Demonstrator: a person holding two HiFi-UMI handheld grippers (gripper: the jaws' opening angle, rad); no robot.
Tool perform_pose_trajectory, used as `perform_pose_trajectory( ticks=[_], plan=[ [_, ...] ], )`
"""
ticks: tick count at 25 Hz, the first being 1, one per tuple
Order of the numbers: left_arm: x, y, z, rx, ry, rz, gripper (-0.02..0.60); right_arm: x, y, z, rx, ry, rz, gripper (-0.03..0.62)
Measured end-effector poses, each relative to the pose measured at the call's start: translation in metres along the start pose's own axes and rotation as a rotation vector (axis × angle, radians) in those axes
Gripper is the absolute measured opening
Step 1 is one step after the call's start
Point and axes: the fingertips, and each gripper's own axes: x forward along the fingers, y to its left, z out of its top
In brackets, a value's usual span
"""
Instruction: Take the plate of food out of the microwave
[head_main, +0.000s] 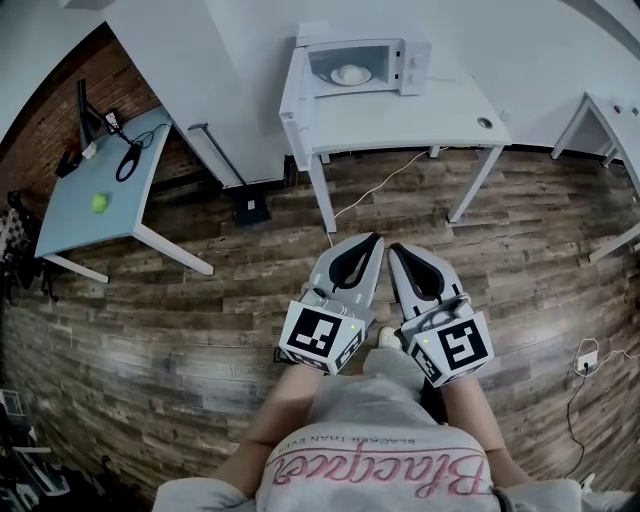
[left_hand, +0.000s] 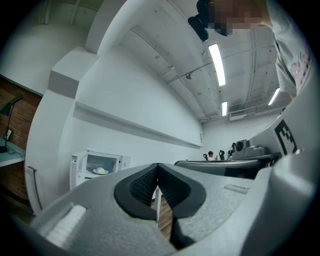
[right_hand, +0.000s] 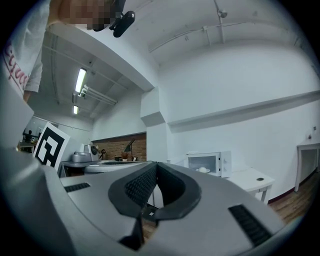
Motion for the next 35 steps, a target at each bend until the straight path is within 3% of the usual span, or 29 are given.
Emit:
perform_pose_trajectory(
  ticks=[17,26,35],
  plan=[
    [0.116,0.013,-0.003,0.007,-0.017,0.063,0.005,0.036,-0.108,0.002,-0.031,0.013,0.07,0.012],
    [0.133,0.023,-0.009,0.013,-0.006,0.109,0.005,0.049,-0.125,0.0,-0.007,0.003,0.126,0.012],
    [0.151,0.03,-0.01,0.034,-0.004,0.095,0.005,0.06,-0.139,-0.003,-0.007,-0.008,0.122,0.012]
  ],
)
